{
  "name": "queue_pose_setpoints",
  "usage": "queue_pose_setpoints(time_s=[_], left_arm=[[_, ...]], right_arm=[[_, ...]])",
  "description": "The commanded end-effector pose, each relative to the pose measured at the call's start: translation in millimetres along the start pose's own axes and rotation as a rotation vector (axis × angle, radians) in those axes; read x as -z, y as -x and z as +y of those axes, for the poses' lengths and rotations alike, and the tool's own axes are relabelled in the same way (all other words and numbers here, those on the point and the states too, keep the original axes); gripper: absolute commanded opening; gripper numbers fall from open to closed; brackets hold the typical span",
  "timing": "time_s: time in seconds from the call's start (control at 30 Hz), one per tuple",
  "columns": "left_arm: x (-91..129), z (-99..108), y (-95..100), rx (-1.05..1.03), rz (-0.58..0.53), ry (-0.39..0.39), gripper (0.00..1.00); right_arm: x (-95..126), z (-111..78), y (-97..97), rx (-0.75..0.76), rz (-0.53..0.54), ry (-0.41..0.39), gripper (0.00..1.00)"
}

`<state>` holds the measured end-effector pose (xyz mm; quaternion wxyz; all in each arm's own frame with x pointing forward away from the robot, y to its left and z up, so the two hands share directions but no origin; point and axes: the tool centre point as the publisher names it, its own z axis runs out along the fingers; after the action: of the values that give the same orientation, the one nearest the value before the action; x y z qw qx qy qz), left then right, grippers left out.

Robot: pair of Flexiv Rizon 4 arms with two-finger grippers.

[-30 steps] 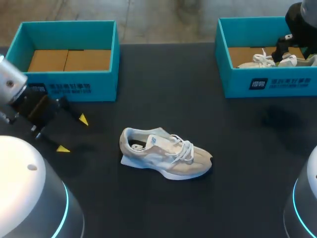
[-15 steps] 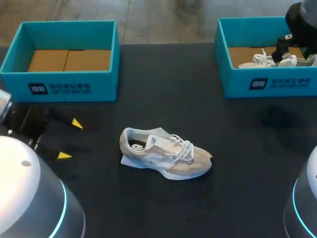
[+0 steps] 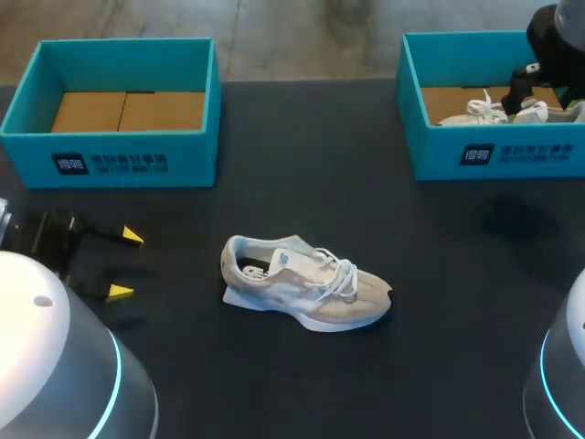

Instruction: Take the shoe out of the shoebox, open the shoe tongue, remove and reinsert the insole, then place the shoe into the shoebox

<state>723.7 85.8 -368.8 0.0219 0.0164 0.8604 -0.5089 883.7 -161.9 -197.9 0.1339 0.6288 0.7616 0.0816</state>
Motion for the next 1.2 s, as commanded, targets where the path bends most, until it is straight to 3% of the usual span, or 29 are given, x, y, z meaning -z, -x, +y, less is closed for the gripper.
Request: queue_pose_setpoints(time_s=[0.03,0.47,0.83,1.2], left_arm=[[-4.2,12.2,-1.7,0.032,-0.040,-0.029,1.00],[-6.5,21.9,8.4,0.049,-0.053,-0.075,1.00],[-13.3,14.2,16.2,0.065,-0.067,-0.231,1.00],[-22.9,9.2,20.1,0.074,-0.025,-0.216,1.00]], right_arm=[[-0.5,-0.3,0.6,0.001,0.002,0.001,1.00],[-0.5,-0.3,0.6,0.001,0.002,0.001,1.00],[-0.5,-0.3,0.6,0.001,0.002,0.001,1.00],[-0.5,-0.3,0.6,0.001,0.002,0.001,1.00]])
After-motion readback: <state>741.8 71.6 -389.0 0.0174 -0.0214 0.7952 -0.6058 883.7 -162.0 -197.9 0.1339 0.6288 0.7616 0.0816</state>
